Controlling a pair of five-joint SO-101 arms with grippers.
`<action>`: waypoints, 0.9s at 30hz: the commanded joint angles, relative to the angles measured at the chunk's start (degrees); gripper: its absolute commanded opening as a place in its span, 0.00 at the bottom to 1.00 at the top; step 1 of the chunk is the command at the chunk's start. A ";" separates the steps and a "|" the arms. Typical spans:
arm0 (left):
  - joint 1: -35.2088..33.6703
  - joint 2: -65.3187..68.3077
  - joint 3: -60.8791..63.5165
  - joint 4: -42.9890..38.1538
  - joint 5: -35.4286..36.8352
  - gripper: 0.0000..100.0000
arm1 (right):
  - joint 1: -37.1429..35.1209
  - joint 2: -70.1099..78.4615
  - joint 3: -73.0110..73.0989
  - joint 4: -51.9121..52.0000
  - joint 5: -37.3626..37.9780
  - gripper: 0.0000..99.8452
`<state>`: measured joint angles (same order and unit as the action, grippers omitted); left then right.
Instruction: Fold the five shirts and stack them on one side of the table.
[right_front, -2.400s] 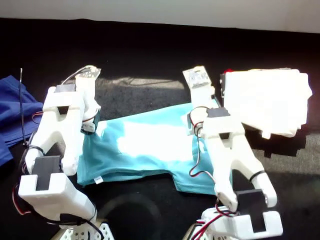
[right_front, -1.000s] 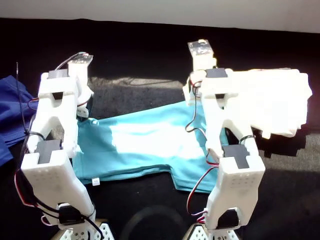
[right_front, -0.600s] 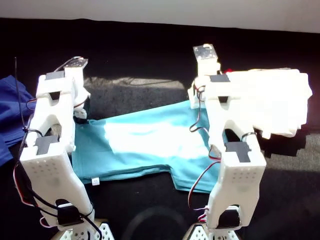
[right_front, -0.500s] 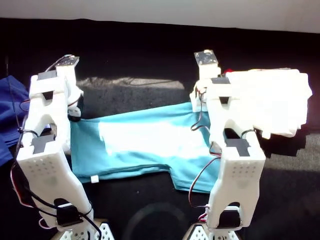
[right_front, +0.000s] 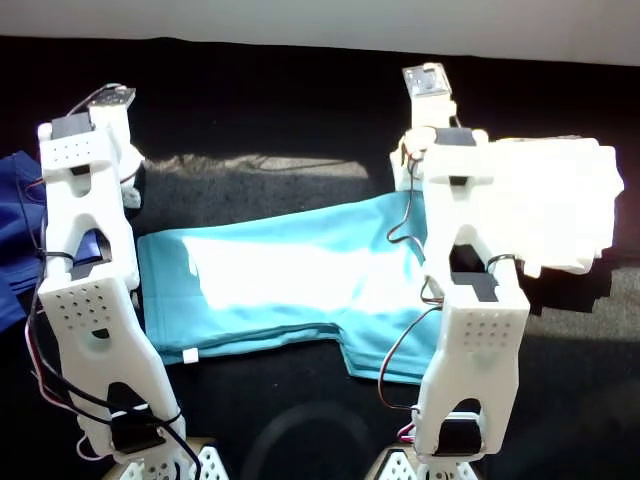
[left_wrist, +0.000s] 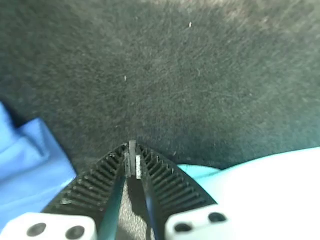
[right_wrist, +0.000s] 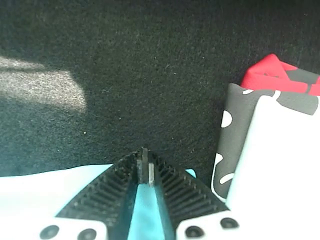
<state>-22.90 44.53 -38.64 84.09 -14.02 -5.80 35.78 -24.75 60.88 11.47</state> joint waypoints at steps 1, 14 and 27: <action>-0.13 -0.40 -9.45 7.56 0.26 0.01 | 0.66 -0.75 -6.55 4.53 0.26 0.01; 3.38 -14.81 -4.53 17.58 0.26 0.01 | 0.66 -0.84 -28.53 28.53 -2.99 0.01; 9.27 -45.85 53.49 -3.08 0.44 0.01 | -0.66 -3.03 -37.32 40.22 -7.91 0.01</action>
<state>-15.16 7.08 0.48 87.43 -14.02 -6.07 35.69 -61.23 100.44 4.53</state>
